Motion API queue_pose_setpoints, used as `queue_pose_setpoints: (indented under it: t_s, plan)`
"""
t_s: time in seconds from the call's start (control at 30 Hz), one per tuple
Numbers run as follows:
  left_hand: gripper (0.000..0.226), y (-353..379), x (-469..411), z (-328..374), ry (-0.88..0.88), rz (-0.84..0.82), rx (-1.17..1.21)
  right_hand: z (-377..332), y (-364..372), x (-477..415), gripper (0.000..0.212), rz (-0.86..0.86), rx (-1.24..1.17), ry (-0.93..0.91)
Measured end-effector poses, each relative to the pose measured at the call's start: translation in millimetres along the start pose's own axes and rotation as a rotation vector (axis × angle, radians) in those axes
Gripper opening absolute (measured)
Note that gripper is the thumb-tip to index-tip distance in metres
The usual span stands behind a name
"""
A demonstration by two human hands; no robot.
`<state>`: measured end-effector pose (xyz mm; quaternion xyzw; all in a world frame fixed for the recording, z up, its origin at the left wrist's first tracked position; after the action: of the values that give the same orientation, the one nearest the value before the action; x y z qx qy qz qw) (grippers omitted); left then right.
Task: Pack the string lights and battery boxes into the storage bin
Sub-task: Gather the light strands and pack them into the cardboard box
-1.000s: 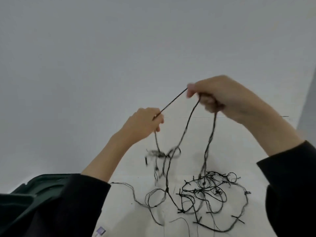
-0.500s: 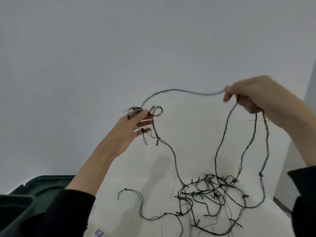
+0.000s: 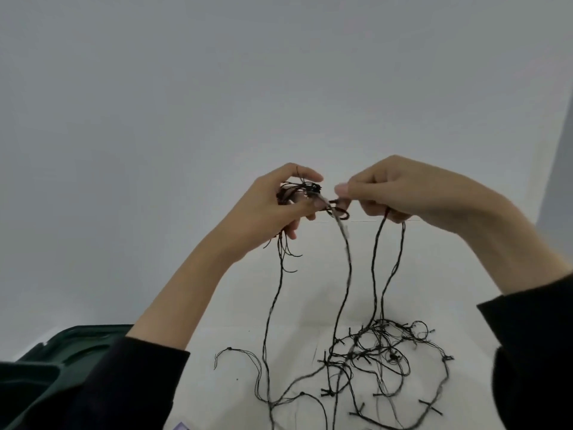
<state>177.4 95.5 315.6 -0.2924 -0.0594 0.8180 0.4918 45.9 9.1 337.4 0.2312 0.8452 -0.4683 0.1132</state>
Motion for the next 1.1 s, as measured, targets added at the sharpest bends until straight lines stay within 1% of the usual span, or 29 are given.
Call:
queue_pose_setpoints:
  t_s: [0.03, 0.1, 0.13, 0.2, 0.23, 0.3, 0.37, 0.43, 0.5, 0.57, 0.6, 0.63, 0.67, 0.7, 0.73, 0.77, 0.8, 0.87, 0.9, 0.93, 1.0, 1.03, 1.1]
  plan:
    - [0.027, -2, 1, -2, -0.006, 0.010, 0.040, 0, 1, 0, 0.041, 0.011, -0.023, 0.005]
    - [0.026, -4, 1, -3, -0.005, 0.029, 0.092, 0, 8, 0, 0.050, 0.022, 0.021, -0.001]
    - [0.027, -4, 0, -3, -0.001, 0.033, 0.095, 0, 12, -1, 0.048, 0.035, 0.063, -0.025]
    - [0.029, -2, -2, -6, -0.010, 0.013, 0.073, 1, 16, -3, 0.036, 0.085, 0.112, -0.094]
    - [0.031, -2, -3, -9, -0.032, -0.005, 0.066, 2, 12, -3, 0.030, 0.141, 0.101, -0.104]
    - [0.033, -5, -1, -21, -0.096, -0.034, 0.060, 10, -5, 0, 0.024, 0.314, 0.012, -0.054]
    - [0.031, -9, 2, -35, -0.148, -0.071, 0.063, 18, -21, 8, 0.028, 0.455, -0.134, 0.018]
    - [0.024, -10, 7, -48, -0.187, -0.164, 0.023, 26, -31, 13, 0.032, 0.561, -0.241, 0.051]
    - [0.013, -9, 13, -65, -0.245, -0.278, -0.096, 32, -45, 20, 0.034, 0.702, -0.300, 0.058]
    - [0.016, -13, 20, -87, -0.347, -0.334, -0.197, 34, -64, 29, 0.034, 0.856, -0.325, 0.052]
    - [0.018, -18, 23, -98, -0.398, -0.327, -0.207, 33, -73, 35, 0.033, 0.889, -0.251, 0.048]
    - [0.020, -24, 23, -105, -0.434, -0.295, -0.189, 33, -81, 40, 0.031, 0.856, -0.068, 0.069]
    - [0.023, -29, 22, -108, -0.446, -0.246, -0.152, 32, -84, 43, 0.030, 0.740, 0.195, 0.128]
    - [0.025, -33, 20, -105, -0.435, -0.192, -0.105, 31, -81, 42, 0.031, 0.550, 0.426, 0.190]
    - [0.027, -33, 16, -98, -0.403, -0.151, -0.068, 30, -72, 39, 0.033, 0.341, 0.578, 0.229]
    - [0.028, -30, 12, -85, -0.356, -0.130, -0.051, 28, -58, 37, 0.034, 0.159, 0.648, 0.247]
    - [0.028, -24, 8, -69, -0.300, -0.125, -0.051, 26, -46, 36, 0.034, 0.034, 0.654, 0.245]
    - [0.028, -8, 0, -33, -0.177, -0.136, -0.083, 16, -24, 33, 0.035, -0.082, 0.635, 0.202]
    - [0.027, 1, -3, -16, -0.121, -0.138, -0.112, 12, -16, 30, 0.038, -0.089, 0.605, 0.178]
    - [0.026, 9, -5, -2, -0.073, -0.139, -0.148, 9, -11, 28, 0.042, -0.059, 0.543, 0.170]
    - [0.027, 21, -10, 17, -0.007, -0.148, -0.210, 6, -3, 24, 0.047, 0.027, 0.340, 0.150]
    - [0.027, 24, -12, 23, 0.010, -0.154, -0.226, 5, 3, 22, 0.043, 0.044, 0.218, 0.123]
    - [0.028, 25, -15, 26, 0.027, -0.148, -0.244, 7, 9, 19, 0.027, 0.042, 0.039, 0.080]
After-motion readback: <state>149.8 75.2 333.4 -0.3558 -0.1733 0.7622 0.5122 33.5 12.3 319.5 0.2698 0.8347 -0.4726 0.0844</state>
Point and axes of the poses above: each hand's wrist, its own x-axis away from the middle knuckle, its own y-axis out of the palm, z = x × y, the point moved 5 cm from there along -x, towards the middle knuckle, and after that the axes turned 12 degrees about -y, right-handed, at the moved point
